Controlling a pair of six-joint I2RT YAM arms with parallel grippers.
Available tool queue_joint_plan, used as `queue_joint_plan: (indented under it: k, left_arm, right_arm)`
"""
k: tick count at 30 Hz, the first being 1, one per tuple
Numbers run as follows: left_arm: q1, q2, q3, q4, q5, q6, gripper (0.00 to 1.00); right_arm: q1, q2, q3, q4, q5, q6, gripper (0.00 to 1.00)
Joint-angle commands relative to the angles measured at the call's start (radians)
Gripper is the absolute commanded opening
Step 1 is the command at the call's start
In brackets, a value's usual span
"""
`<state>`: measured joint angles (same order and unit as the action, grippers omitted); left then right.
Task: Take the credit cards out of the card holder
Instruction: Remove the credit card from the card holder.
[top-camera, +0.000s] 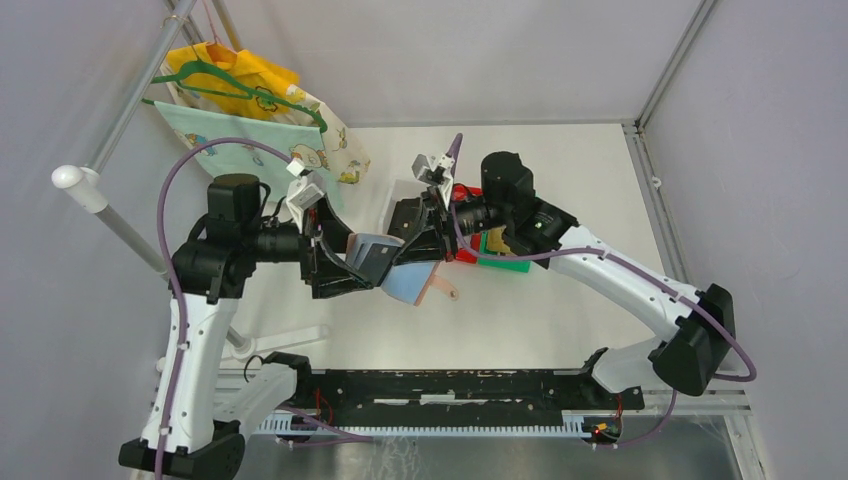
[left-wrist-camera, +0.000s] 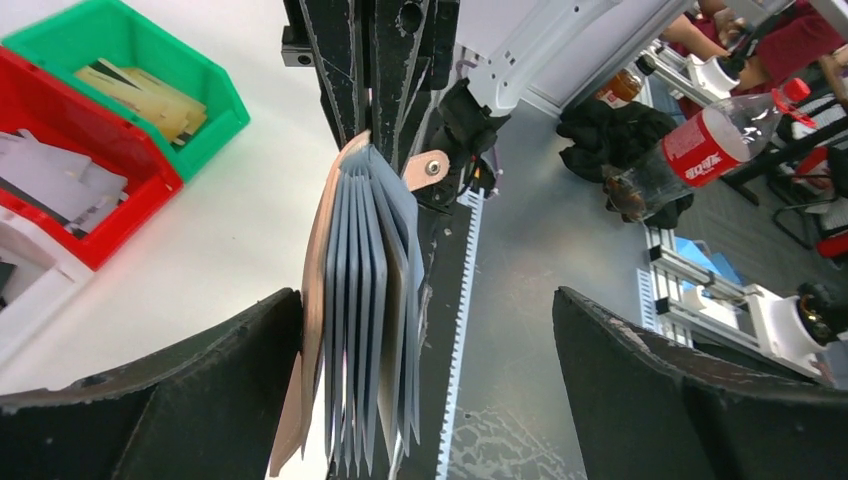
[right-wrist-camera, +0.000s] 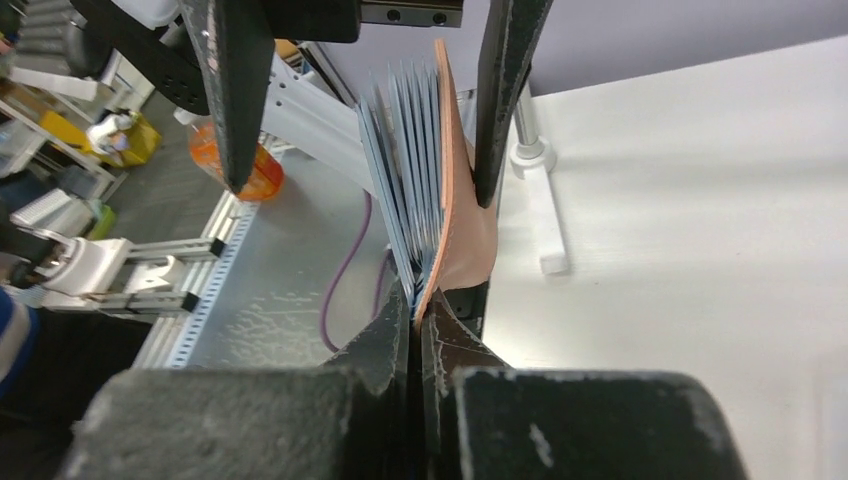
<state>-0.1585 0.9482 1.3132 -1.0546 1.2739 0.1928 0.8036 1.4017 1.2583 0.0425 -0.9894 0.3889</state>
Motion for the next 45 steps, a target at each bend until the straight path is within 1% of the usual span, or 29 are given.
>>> queue_joint_plan:
  k: [1,2,4,6,10,13,18,21,24,26,28,36,37,42,45]
  left_arm:
    - [-0.006,-0.079,-0.024,0.136,-0.108,-0.211,1.00]
    - [-0.007,-0.096,-0.034,0.184,-0.139,-0.234,1.00]
    - [-0.007,-0.117,-0.045,0.226,-0.177,-0.262,1.00]
    - [-0.007,-0.130,-0.053,0.229,-0.201,-0.249,1.00]
    - [-0.007,-0.167,-0.082,0.230,-0.304,-0.200,1.00]
    - [-0.006,-0.188,-0.087,0.266,-0.330,-0.206,1.00]
    - [-0.008,-0.170,-0.063,0.304,-0.236,-0.238,1.00]
    - [-0.008,-0.166,-0.035,0.304,-0.180,-0.236,1.00]
    - [-0.007,-0.169,-0.020,0.305,-0.172,-0.218,0.99]
    - [-0.007,-0.166,-0.009,0.289,-0.182,-0.200,0.96]
    - [-0.007,-0.157,0.006,0.252,-0.187,-0.136,0.92]
    - [-0.007,-0.148,-0.008,0.153,-0.275,-0.024,0.65]
    - [-0.007,-0.144,-0.011,0.142,-0.281,-0.013,0.63]
    - [-0.008,-0.135,-0.029,0.133,-0.265,-0.007,0.63]
    - [-0.007,-0.126,-0.031,0.133,-0.251,-0.009,0.61]
  right_arm:
    - [0.003,-0.092,0.107,0.063,0.000,-0.168,0.00]
    - [0.006,-0.094,0.109,0.060,0.000,-0.175,0.00]
    - [0.009,-0.099,0.116,0.059,0.001,-0.179,0.00]
    - [0.010,-0.097,0.129,0.057,-0.001,-0.182,0.00]
    - [0.035,-0.094,0.160,0.022,0.014,-0.219,0.00]
    - [0.055,-0.087,0.181,-0.002,0.031,-0.241,0.00]
    - [0.074,-0.051,0.226,-0.041,0.055,-0.254,0.00]
    - [0.075,-0.034,0.248,-0.118,0.082,-0.274,0.00]
    - [0.076,-0.014,0.271,-0.166,0.102,-0.287,0.00]
    - [0.075,-0.002,0.291,-0.201,0.121,-0.297,0.00]
    - [0.074,0.005,0.301,-0.223,0.132,-0.301,0.00]
    - [0.074,0.013,0.313,-0.223,0.141,-0.280,0.00]
    - [0.075,0.020,0.317,-0.222,0.139,-0.273,0.00]
    - [0.075,0.043,0.309,-0.177,0.099,-0.221,0.00]
    - [0.077,0.057,0.309,-0.181,0.085,-0.215,0.00]
